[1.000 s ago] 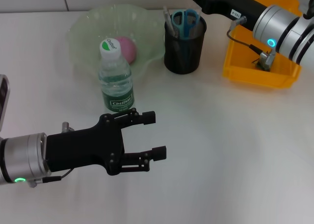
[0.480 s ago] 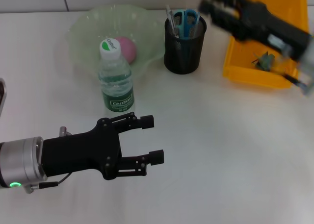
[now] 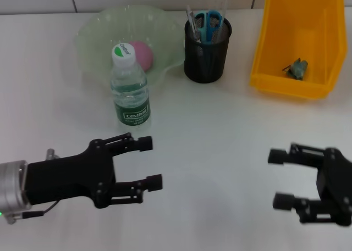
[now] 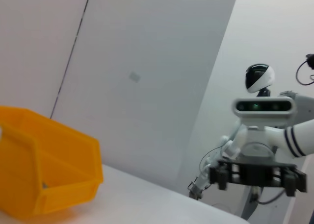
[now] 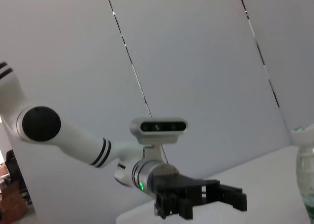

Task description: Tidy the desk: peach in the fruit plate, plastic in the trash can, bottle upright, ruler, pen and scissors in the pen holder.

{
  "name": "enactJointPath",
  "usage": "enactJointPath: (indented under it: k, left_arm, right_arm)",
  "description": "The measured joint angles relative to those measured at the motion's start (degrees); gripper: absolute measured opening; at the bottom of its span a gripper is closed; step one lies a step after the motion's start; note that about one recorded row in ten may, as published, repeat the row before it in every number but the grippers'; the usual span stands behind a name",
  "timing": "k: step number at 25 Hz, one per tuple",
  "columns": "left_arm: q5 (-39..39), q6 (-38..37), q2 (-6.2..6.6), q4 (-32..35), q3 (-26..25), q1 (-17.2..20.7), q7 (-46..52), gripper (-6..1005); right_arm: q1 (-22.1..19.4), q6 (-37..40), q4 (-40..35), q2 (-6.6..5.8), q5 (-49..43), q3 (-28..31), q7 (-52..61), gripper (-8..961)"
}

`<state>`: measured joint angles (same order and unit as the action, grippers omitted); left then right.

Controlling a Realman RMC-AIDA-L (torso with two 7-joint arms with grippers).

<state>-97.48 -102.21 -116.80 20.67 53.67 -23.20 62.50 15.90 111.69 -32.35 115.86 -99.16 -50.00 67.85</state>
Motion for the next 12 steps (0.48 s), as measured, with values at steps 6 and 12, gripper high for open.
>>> enactJointPath:
  k: [6, 12]
  left_arm:
    - [0.24, -0.6, 1.69, 0.86, -0.05, 2.62, 0.01, 846]
    - [0.31, -0.71, 1.78, 0.93, -0.05, 3.17, 0.04, 846]
  right_arm:
    - [-1.81, 0.85, 0.44, 0.93, -4.08, 1.63, -2.84, 784]
    - [-1.48, 0.59, 1.11, 0.95, -4.66, 1.73, -3.33, 784]
